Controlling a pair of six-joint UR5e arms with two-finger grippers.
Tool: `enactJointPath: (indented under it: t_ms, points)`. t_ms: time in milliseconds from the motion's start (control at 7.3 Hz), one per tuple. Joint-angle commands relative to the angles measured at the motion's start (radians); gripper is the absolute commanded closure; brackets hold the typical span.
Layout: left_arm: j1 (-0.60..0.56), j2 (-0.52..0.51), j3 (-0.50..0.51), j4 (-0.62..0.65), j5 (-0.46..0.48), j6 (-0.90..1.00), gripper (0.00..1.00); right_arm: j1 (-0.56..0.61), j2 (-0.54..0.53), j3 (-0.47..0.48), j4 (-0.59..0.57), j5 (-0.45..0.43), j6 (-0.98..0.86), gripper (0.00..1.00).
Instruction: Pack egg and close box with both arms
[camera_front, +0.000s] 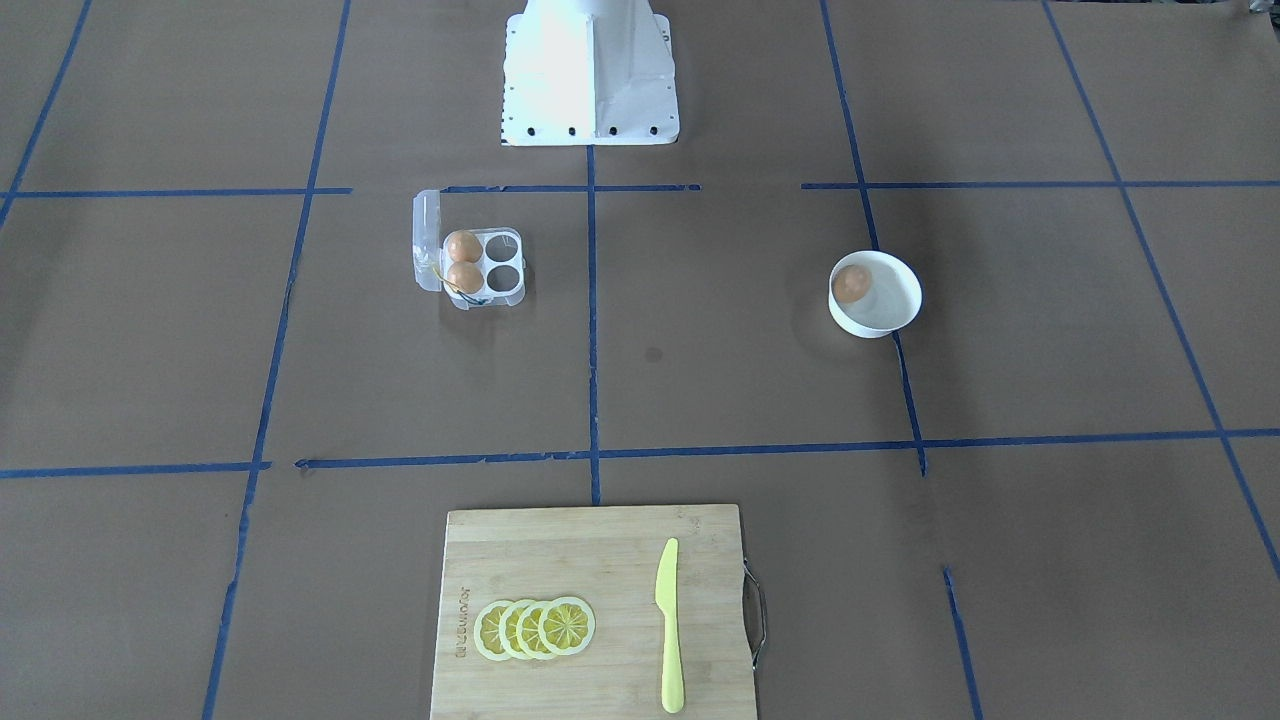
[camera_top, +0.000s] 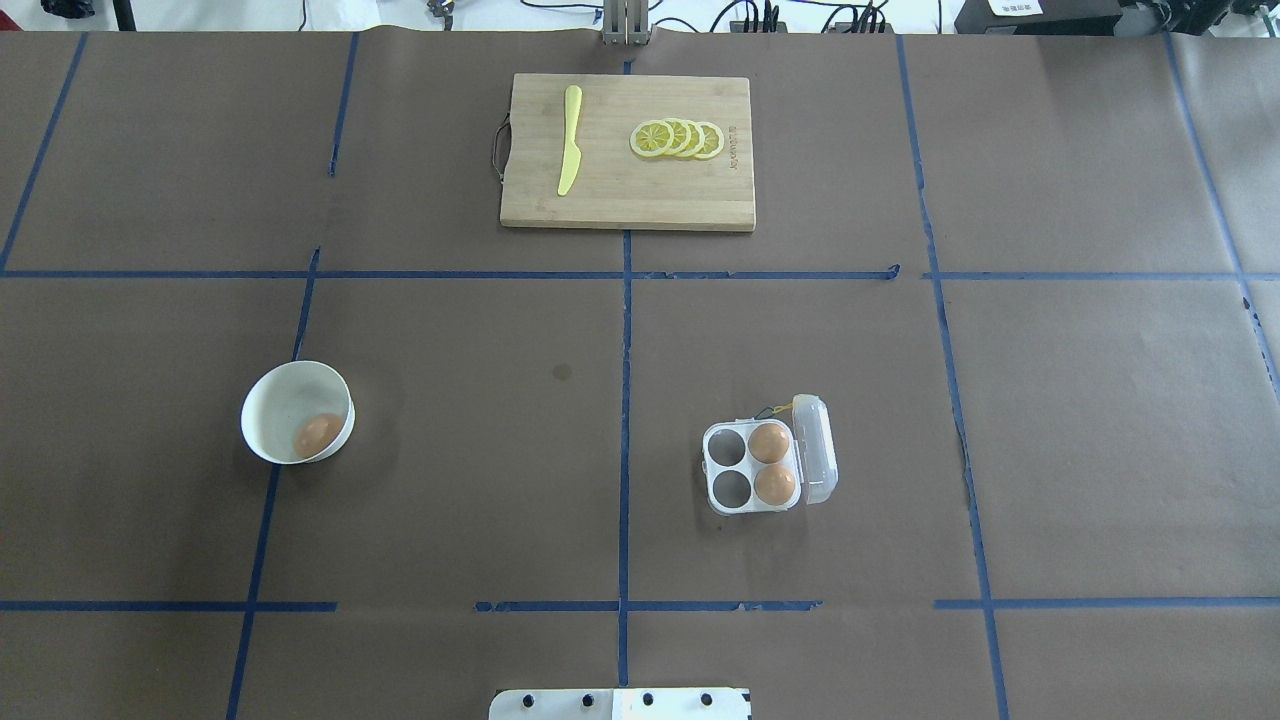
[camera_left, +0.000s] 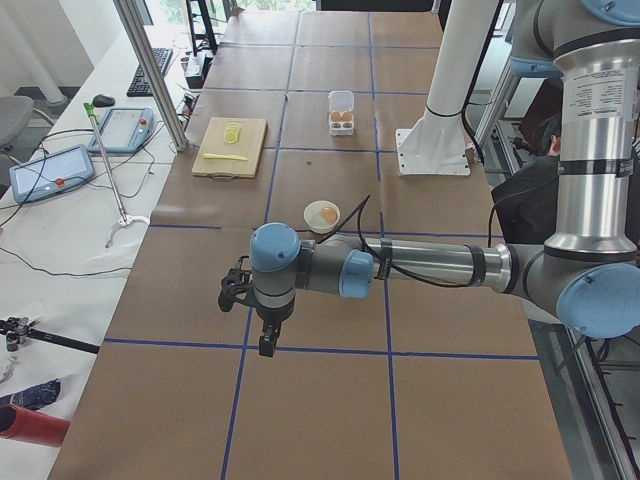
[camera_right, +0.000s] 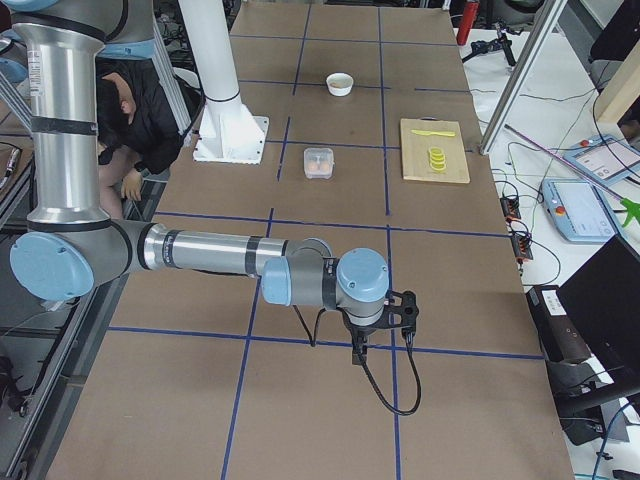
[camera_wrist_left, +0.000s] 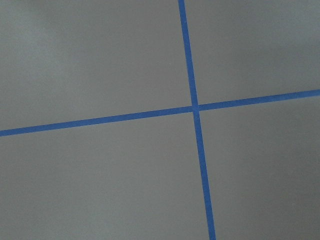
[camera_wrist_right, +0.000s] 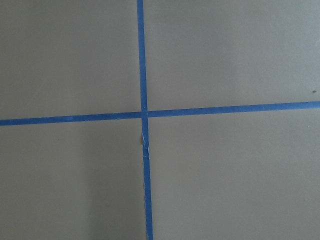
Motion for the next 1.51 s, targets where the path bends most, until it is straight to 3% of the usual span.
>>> enactJointPath:
  t_ms: [0,548,959,1096,1370]
  points:
    - [0.000,-0.001,-0.013,0.000,-0.003,-0.002,0.00,0.000,0.006,-0.001,0.000,0.000,0.000,0.00]
    - [0.049,-0.143,-0.047,-0.043,-0.011,-0.004,0.00,0.000,0.008,0.019,0.000,0.008,0.000,0.00]
    - [0.220,-0.236,-0.031,-0.158,-0.125,-0.048,0.00,-0.009,0.005,0.022,0.006,0.011,-0.005,0.00]
    - [0.297,-0.242,-0.066,-0.167,-0.112,-0.249,0.00,-0.011,-0.003,0.004,0.021,0.011,-0.009,0.00]
    - [0.409,-0.222,-0.160,-0.183,0.006,-0.576,0.00,-0.011,-0.008,-0.007,0.080,0.011,-0.003,0.00]
